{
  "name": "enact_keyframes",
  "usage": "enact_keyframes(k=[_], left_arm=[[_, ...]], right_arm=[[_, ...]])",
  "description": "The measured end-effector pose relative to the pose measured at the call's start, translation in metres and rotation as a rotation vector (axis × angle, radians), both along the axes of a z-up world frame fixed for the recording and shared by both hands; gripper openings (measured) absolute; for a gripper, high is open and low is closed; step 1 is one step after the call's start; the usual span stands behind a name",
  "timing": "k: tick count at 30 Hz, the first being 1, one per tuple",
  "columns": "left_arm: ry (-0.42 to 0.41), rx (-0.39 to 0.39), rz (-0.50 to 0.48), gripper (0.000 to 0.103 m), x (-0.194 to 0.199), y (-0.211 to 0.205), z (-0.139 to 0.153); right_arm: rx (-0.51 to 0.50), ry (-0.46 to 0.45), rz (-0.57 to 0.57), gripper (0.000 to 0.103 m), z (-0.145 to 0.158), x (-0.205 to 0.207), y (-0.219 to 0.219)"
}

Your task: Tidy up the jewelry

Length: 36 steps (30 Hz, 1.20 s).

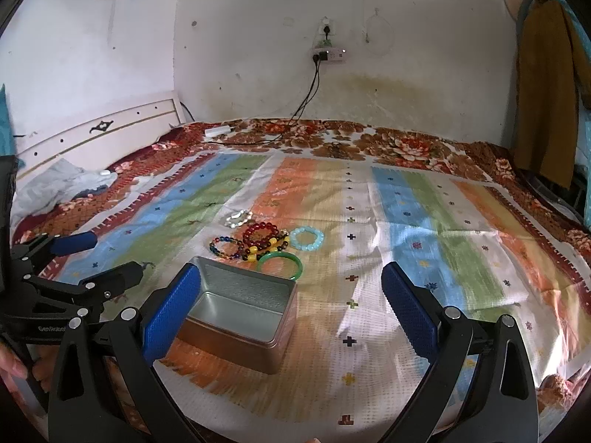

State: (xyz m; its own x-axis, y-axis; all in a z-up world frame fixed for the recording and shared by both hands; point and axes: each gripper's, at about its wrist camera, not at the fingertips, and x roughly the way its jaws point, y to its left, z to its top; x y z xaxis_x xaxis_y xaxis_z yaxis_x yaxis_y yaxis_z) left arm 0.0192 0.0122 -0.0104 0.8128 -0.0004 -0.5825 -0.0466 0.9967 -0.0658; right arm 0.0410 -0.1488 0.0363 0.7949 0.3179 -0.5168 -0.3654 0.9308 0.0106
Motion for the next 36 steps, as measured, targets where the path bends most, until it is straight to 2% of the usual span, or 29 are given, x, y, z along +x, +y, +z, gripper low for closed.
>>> enact_keyframes(k=[10,17,27,36], left_arm=[[0.034,-0.002,-0.004,0.098,0.025,0.002,0.000],[0.027,0.065,-0.026,0.098,0.052,-0.003,0.003],[0.063,0.032,-0.010,0.098,0.091,0.013,0.002],[0.090,0.056,0.012,0.098,0.121,0.022,0.001]], right_arm=[[0.040,0.075,-0.011,0.099,-0.002,0.031,0.001],[0.023,0.068,-0.006,0.099,0.003,0.049,0.009],[-0.005,0.088,-0.001,0.099,0.004,0.085,0.014],[-0.023,0.097,-0.006,0.099,0.008,0.115,0.015]])
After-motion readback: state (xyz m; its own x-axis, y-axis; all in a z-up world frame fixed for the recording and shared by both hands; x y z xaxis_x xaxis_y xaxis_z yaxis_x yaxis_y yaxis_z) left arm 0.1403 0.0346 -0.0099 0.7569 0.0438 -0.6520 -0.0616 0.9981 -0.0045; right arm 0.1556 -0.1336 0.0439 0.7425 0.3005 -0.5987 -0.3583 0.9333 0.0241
